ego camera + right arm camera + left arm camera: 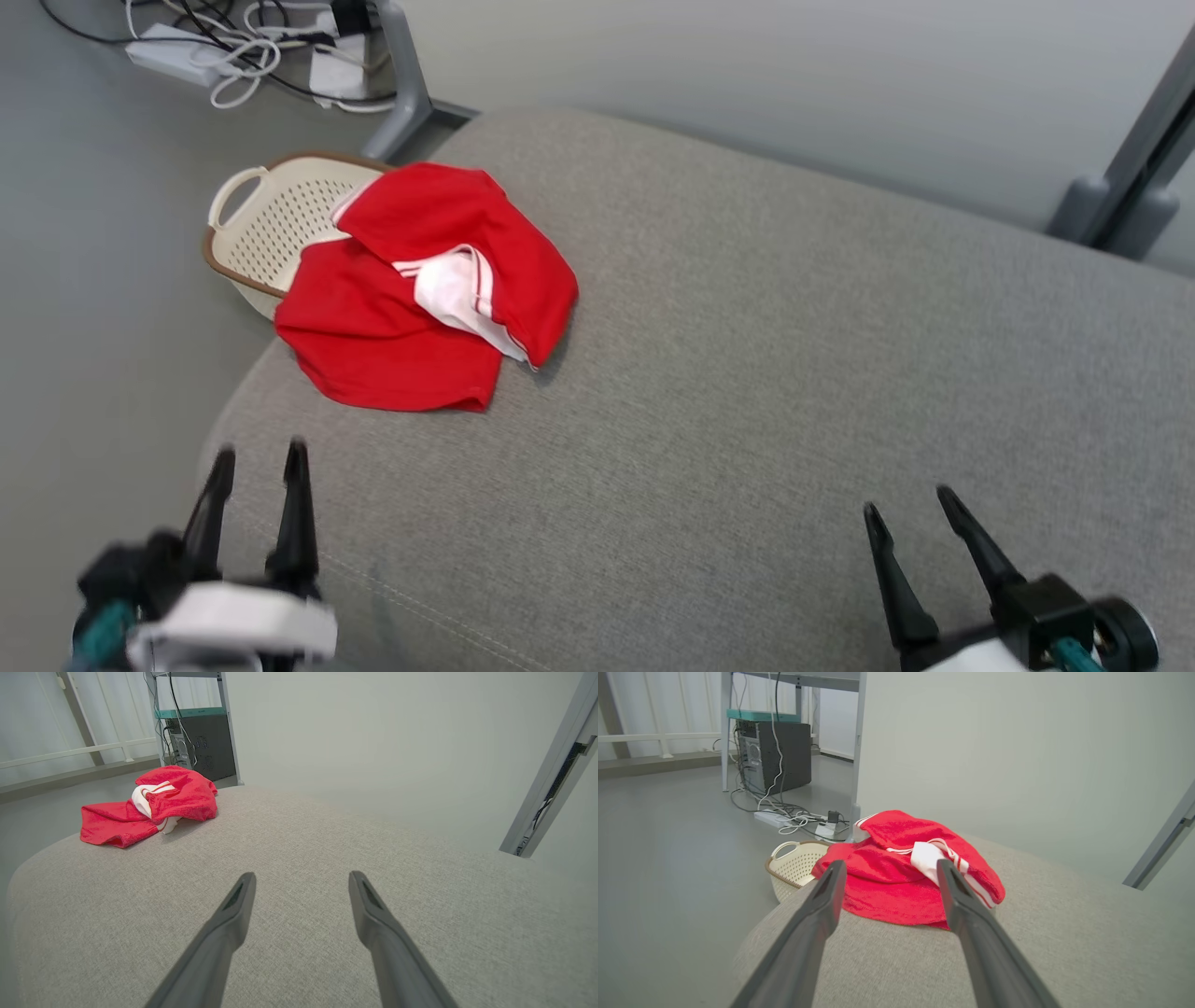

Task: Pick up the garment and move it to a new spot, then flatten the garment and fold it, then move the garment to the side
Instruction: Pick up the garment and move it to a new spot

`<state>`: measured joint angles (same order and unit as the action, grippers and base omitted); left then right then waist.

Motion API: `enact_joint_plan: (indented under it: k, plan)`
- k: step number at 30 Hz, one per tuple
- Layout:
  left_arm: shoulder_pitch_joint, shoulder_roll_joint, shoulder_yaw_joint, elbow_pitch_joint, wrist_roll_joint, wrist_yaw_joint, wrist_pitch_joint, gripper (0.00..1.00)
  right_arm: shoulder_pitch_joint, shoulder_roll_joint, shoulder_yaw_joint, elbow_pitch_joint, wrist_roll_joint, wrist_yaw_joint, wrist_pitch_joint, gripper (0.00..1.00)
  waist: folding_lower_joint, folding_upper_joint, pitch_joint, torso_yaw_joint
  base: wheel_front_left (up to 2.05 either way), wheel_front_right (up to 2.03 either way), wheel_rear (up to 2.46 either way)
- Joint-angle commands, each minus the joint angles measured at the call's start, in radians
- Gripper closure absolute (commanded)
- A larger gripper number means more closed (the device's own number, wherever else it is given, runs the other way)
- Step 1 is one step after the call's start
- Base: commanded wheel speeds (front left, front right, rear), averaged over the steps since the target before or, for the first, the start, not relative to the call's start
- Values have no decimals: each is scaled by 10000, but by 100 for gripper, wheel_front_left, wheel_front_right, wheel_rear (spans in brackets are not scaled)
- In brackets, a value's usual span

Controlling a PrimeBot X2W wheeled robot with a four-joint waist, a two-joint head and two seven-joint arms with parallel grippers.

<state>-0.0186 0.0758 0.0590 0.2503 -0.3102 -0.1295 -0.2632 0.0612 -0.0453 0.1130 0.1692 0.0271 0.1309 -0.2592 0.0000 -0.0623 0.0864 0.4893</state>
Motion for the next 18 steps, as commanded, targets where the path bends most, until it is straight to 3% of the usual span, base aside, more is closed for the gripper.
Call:
enact_joint_plan:
  k: [1,8,10,14,18]
  plan:
    - [-614,116,-153,175,-263,-17,-18,0,-290,-67,-5,-92,-164,-3,-49,0,0,0,1188,-907,0,0,0]
    - [-4055,1374,-1325,2436,-3175,-18,668,0,-1559,-73,-10,-334,-805,-3,-43,0,0,0,3361,-2156,0,0,0]
    - [-4834,1958,-1834,3079,-3466,-18,981,0,-1831,-69,24,-410,-864,-3,-43,0,0,0,3790,-2423,0,0,0]
    - [-6084,2432,-2076,4654,-4528,-19,1718,0,-2169,-61,176,-440,-956,-3,-43,0,0,0,4344,-2896,0,0,0]
    - [-6843,2754,-2352,6232,-4731,-20,2099,0,-2348,-84,75,-398,-909,-5,-28,0,0,0,4556,-3261,0,0,0]
